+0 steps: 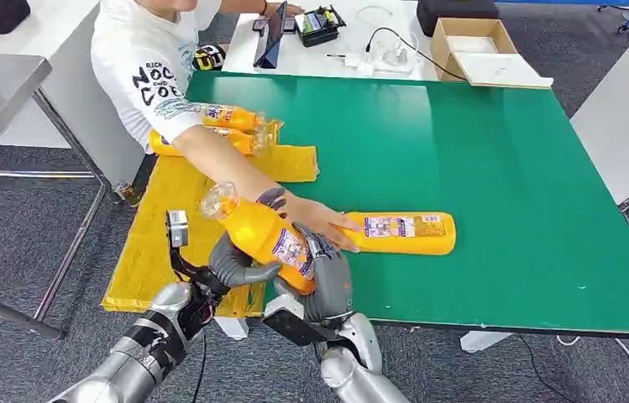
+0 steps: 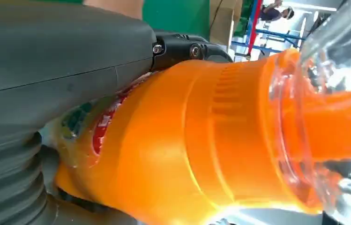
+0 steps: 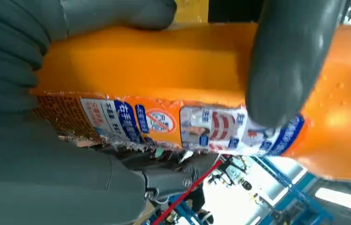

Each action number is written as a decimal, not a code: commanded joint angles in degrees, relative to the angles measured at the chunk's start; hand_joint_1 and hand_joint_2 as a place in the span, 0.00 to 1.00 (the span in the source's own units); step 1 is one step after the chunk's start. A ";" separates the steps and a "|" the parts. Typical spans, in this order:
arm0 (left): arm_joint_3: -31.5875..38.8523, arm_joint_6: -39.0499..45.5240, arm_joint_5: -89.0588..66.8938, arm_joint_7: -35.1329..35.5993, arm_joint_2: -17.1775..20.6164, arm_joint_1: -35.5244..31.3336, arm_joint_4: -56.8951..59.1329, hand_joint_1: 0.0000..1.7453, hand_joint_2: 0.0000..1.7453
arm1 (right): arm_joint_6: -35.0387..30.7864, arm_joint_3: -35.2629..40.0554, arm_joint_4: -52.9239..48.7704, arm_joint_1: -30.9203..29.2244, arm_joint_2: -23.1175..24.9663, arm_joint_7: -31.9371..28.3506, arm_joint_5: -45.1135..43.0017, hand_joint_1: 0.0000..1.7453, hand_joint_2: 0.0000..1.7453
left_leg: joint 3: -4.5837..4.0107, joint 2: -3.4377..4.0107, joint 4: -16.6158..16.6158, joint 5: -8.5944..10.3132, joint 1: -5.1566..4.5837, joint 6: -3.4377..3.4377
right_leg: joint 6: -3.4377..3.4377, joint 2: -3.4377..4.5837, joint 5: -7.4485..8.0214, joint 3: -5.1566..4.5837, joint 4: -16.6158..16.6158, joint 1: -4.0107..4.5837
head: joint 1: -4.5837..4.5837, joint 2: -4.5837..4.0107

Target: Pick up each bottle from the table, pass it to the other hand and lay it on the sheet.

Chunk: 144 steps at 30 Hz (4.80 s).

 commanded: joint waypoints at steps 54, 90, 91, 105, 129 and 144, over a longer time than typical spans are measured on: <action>0.40 1.38 9.03 2.00 -2.98 -5.49 9.56 1.00 1.00 | -2.32 4.85 16.05 -4.95 1.81 5.39 3.08 0.29 1.00 | 0.21 0.00 -0.14 0.03 -0.02 0.15 | -0.13 -0.16 -0.03 0.18 -0.15 0.04 | 0.00 0.00; 9.97 67.90 -57.54 2.97 1.51 -17.53 17.14 1.00 1.00 | 0.65 -3.89 -36.93 5.86 -4.47 -3.39 -20.48 0.00 0.00 | 0.00 0.05 -0.03 0.05 -0.06 0.12 | -0.20 -0.10 0.04 -0.06 0.02 -0.01 | 0.00 0.00; 8.54 68.97 -61.83 4.46 2.24 -18.59 19.54 1.00 1.00 | 0.71 -3.52 -37.47 5.79 -4.75 -3.39 -20.49 0.00 0.00 | -0.07 0.03 0.01 0.05 -0.01 0.06 | -0.16 -0.07 0.05 -0.10 0.02 0.02 | 0.00 0.00; 3.48 64.55 -75.17 11.82 5.75 -22.75 27.76 1.00 1.00 | 1.60 -2.53 -36.71 4.82 -5.29 -4.04 -21.91 0.00 0.00 | 0.02 0.18 -0.04 0.04 0.00 0.04 | -0.17 0.07 0.07 -0.08 -0.01 0.03 | 0.00 0.00; 8.81 38.40 -74.26 9.62 8.46 -22.85 32.78 1.00 1.00 | 3.73 -1.90 -33.13 4.51 -5.31 -5.50 -25.35 0.00 0.00 | -0.01 0.20 -0.05 0.07 0.03 0.03 | -0.18 0.09 0.10 -0.06 -0.03 0.05 | 0.00 0.00; 10.28 33.22 -73.30 5.54 8.19 -20.23 32.78 0.00 1.00 | 5.94 -2.17 -29.23 3.83 -4.84 -5.70 -26.02 0.00 0.00 | 0.19 0.28 -0.21 0.10 -0.04 0.06 | -0.20 0.16 0.13 0.09 -0.13 0.00 | 0.00 0.00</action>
